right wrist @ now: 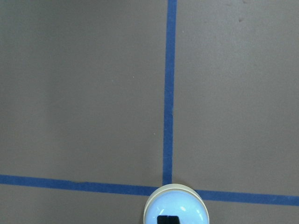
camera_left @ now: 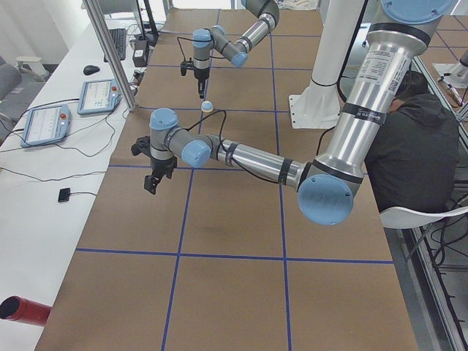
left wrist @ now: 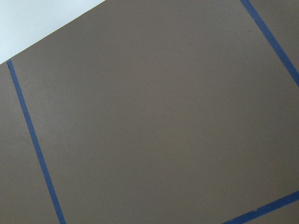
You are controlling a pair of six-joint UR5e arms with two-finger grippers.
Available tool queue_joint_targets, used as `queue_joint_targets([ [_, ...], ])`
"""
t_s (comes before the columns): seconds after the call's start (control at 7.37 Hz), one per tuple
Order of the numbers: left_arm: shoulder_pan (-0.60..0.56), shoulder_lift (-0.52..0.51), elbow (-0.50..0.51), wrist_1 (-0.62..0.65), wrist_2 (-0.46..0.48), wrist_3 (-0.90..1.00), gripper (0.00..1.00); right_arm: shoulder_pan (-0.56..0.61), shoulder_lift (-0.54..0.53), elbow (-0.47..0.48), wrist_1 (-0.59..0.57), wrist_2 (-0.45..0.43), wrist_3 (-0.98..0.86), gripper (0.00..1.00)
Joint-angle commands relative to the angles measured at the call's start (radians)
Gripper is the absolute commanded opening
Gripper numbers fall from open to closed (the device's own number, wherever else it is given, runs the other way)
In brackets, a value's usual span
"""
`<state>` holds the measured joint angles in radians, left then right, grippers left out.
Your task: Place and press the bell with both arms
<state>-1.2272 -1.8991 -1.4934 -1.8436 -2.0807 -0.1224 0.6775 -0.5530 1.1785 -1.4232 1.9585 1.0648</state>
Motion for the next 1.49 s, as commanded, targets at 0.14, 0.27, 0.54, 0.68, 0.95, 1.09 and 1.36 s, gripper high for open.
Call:
queue_joint_targets([
  [0.14,-0.043,0.046,-0.027,0.006,-0.053,0.048,1.0,0.078,-0.175,0.275,-0.129,0.043,-0.011,1.0],
  [0.27,-0.085,0.069,-0.025,0.006,-0.089,0.102,1.0,0.132,-0.267,0.353,-0.129,0.095,-0.098,1.0],
  [0.54,-0.2,0.113,-0.021,0.059,-0.151,0.261,1.0,0.268,-0.465,0.479,-0.129,0.192,-0.323,1.0],
  [0.68,-0.269,0.114,-0.024,0.166,-0.169,0.379,1.0,0.334,-0.558,0.524,-0.123,0.244,-0.418,1.0],
  [0.95,-0.363,0.117,-0.028,0.297,-0.171,0.445,1.0,0.498,-0.75,0.585,-0.125,0.385,-0.63,1.0],
  [1.09,-0.399,0.12,-0.037,0.355,-0.171,0.445,1.0,0.57,-0.837,0.593,-0.128,0.401,-0.775,1.0],
  [1.36,-0.405,0.213,-0.124,0.409,-0.173,0.435,1.0,0.658,-0.979,0.589,-0.128,0.401,-0.961,1.0],
])
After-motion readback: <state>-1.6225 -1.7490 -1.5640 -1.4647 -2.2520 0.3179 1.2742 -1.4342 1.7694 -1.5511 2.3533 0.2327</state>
